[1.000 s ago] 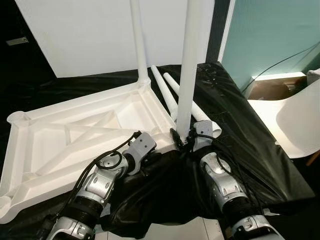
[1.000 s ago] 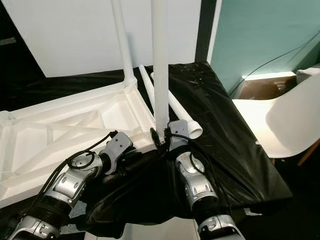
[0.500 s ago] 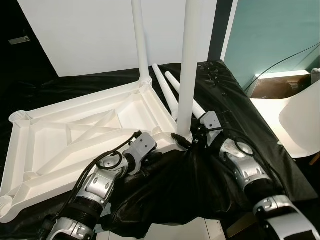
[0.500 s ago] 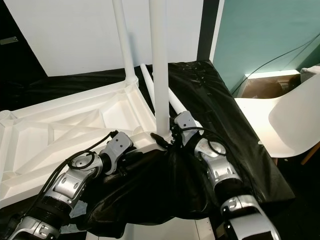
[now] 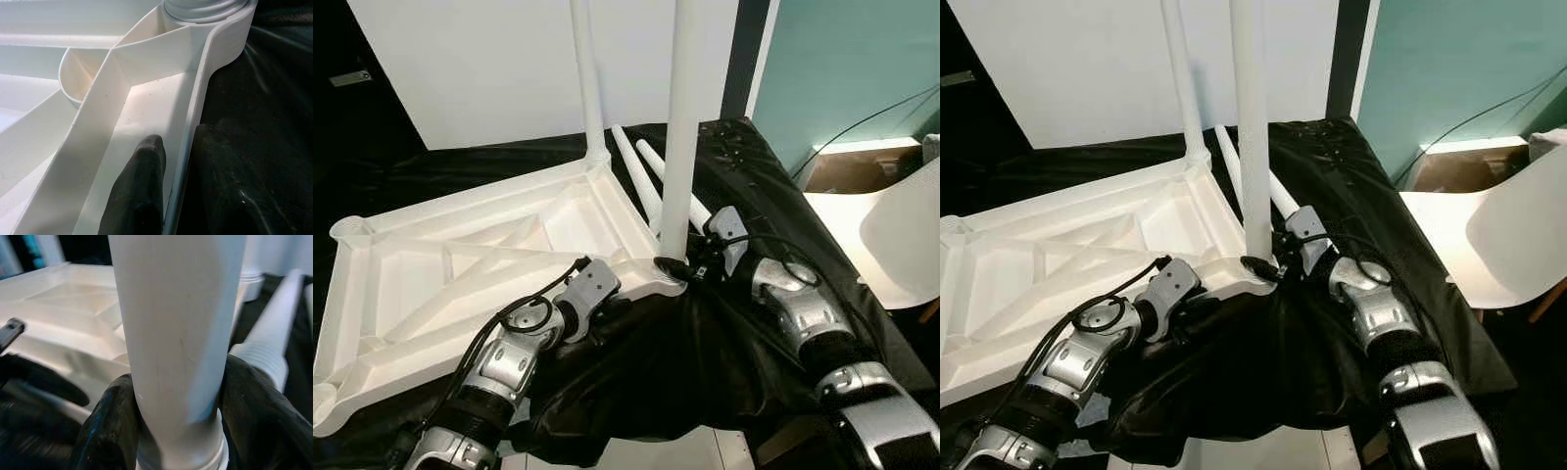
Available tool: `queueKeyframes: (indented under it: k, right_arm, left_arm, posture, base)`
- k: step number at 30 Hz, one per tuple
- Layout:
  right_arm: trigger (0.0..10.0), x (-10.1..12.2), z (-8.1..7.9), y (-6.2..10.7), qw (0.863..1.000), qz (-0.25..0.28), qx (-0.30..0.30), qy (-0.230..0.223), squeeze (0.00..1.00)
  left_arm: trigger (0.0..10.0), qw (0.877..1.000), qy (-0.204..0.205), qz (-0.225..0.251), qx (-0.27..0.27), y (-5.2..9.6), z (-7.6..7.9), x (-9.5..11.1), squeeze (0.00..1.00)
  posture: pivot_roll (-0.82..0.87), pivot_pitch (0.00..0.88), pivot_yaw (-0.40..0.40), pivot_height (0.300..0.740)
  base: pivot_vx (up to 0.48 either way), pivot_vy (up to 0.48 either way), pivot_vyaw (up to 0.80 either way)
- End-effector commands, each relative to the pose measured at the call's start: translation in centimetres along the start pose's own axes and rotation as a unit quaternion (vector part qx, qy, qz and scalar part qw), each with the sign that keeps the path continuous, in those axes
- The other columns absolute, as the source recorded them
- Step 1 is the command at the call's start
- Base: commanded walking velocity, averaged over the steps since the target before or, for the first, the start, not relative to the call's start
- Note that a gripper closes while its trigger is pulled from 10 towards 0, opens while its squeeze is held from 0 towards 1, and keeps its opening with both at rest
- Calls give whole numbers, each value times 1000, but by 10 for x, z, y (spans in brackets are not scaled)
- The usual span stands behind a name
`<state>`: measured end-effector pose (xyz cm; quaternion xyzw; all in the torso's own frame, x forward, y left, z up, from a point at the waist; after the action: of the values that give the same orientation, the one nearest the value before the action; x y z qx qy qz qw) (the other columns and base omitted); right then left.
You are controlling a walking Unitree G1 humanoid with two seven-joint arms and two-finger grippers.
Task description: Building children table
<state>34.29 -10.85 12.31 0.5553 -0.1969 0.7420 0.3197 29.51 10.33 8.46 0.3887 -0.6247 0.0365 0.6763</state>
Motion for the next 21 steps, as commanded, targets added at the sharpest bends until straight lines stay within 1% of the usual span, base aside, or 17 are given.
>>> queueKeyframes:
  k: [1,2,3,4,5,7,8,9,10,12,13,18,19,20,21]
  right_arm:
    - [0,-21,-6,5,996,-50,-73,-15,0]
    - [0,-24,-11,7,991,-48,-124,-29,0]
    - [0,-27,-16,9,981,-46,-181,-46,0]
    - [0,-27,-16,9,981,-46,-181,-46,0]
    - [0,-29,-18,12,973,-46,-217,-58,0]
    - [0,-33,-19,14,956,-48,-274,-90,0]
    - [0,-33,-19,14,956,-48,-274,-90,0]
    - [0,-33,-15,16,946,-47,-304,-102,0]
    - [0,-33,-15,16,946,-47,-304,-102,0]
    - [0,-31,-6,19,928,-43,-356,-104,0]
    - [0,-30,-4,20,924,-43,-367,-96,0]
    - [0,-28,-5,18,924,-45,-371,-83,0]
    - [10000,-25,-13,13,939,-39,-335,-73,0]
    - [10000,-25,-13,13,939,-39,-335,-73,0]
    - [10000,-22,-18,10,949,-34,-307,-65,0]
  left_arm:
    - [10000,996,38,-69,-43,-4,18,-37,0]
    - [10000,996,39,-69,-43,-4,18,-37,0]
    - [10000,996,39,-70,-42,-3,18,-37,0]
    - [10000,996,39,-70,-42,-3,18,-37,0]
    - [10000,996,39,-70,-42,-3,18,-38,0]
    - [10000,996,39,-71,-42,-3,19,-38,0]
    - [10000,996,39,-71,-42,-3,19,-38,0]
    - [10000,996,38,-71,-42,-3,18,-38,0]
    - [10000,996,38,-71,-42,-3,18,-38,0]
    - [10000,996,35,-72,-44,-3,17,-37,0]
    - [10000,996,34,-73,-45,-4,17,-37,0]
    - [10000,996,33,-73,-47,-4,16,-36,0]
    - [10000,996,32,-72,-48,-4,17,-36,0]
    - [10000,996,32,-72,-48,-4,17,-36,0]
    - [10000,996,31,-72,-48,-5,17,-35,0]
  posture:
    - [16,0,14,740]
    - [21,0,11,740]
    - [21,0,11,740]
    - [21,0,11,740]
    - [24,0,12,740]
    - [25,0,14,740]
    - [25,0,14,740]
    - [26,0,17,740]
    - [26,0,17,740]
    - [21,0,24,740]
    - [19,0,26,740]
    - [19,0,26,740]
    - [10,0,31,740]
    - [10,0,31,740]
    - [10,0,31,740]
  base:
    - [0,0,0]
    - [0,0,0]
    - [0,0,0]
    - [0,0,0]
    - [0,0,0]
    - [0,0,0]
    - [0,0,0]
    - [0,0,0]
    - [0,0,0]
    - [0,0,0]
    - [0,0,0]
    - [0,0,0]
    - [0,0,0]
    - [0,0,0]
    - [0,0,0]
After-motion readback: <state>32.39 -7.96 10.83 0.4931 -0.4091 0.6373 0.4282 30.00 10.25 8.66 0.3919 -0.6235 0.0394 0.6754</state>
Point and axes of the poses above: a point about 5 cm out from each wrist's last joint towards the gripper, its own y axis pointing back from the gripper into the wrist, its own x axis along the axis of the wrist's last joint, z = x × y, the point moved 1 cm from there along -y, pointing out of the wrist towards the gripper, and after that the axes turned 5 degrees about y, right-handed, at the moved point
